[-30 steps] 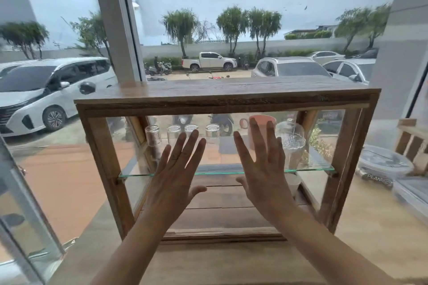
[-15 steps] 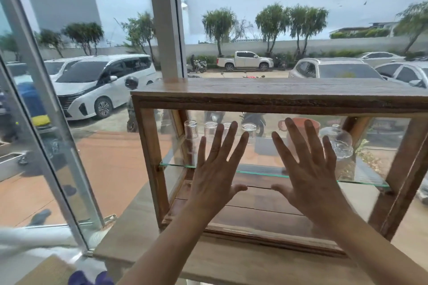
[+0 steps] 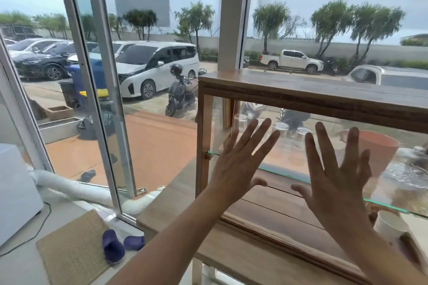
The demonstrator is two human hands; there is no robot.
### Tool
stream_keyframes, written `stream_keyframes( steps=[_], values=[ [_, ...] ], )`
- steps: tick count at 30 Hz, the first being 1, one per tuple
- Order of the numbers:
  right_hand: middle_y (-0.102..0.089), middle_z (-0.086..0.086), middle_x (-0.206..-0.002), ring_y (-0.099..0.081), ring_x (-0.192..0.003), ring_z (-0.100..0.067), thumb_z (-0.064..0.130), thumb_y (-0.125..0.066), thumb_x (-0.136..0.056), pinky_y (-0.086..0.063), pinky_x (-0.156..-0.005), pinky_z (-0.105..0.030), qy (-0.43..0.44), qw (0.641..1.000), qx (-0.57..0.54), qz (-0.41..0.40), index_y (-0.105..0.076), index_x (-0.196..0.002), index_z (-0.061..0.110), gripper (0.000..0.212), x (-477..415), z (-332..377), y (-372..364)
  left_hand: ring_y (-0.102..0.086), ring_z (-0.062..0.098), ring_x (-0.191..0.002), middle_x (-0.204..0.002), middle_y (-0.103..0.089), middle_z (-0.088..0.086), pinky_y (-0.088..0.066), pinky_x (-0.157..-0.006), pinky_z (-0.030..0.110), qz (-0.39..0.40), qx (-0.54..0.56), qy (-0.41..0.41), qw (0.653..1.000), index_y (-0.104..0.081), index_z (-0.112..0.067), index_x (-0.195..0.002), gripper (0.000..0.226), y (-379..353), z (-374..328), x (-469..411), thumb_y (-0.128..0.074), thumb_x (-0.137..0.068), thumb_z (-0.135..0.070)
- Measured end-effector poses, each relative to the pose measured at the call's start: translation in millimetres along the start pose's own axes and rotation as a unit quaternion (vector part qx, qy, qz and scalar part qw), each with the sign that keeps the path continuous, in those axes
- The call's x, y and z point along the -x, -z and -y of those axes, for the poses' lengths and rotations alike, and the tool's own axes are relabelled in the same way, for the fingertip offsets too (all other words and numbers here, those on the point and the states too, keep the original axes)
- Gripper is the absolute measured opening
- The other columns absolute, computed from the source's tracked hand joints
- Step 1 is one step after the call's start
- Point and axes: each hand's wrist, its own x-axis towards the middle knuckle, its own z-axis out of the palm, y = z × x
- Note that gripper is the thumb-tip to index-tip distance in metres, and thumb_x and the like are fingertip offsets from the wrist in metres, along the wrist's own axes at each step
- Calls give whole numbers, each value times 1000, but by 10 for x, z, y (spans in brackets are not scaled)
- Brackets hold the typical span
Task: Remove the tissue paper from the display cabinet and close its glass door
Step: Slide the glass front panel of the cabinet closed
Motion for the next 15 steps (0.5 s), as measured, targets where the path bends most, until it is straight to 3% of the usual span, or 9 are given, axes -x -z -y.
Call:
stream_keyframes(
  steps=[6,11,15],
  values=[
    [-13,-6,-166,8,-149,-50,40,-92,-55,-9,-113,-68,18,1000,13,-9,-21,-155,7,126,-123,296,-60,9,25,-152,-165,10,4,-13,-124,45,-7,9,16,1000,0,-22,-156,124,24,285,111,-76,-64,-59],
    [-11,-2,-167,4,-149,-51,39,-90,-59,-9,-113,-66,38,999,37,-4,-15,-156,6,126,-228,552,-61,11,25,-152,-165,7,6,-12,-124,42,-8,15,42,999,2,-17,-155,124,60,397,206,-81,-68,-44],
    [-8,-2,-168,2,-149,-51,42,-89,-58,-9,-113,-65,47,998,27,17,-18,-156,9,126,-288,633,-56,9,25,-152,-165,6,7,-13,-124,43,-18,3,55,998,-2,-13,-155,108,49,445,357,-76,-78,-31]
  ],
)
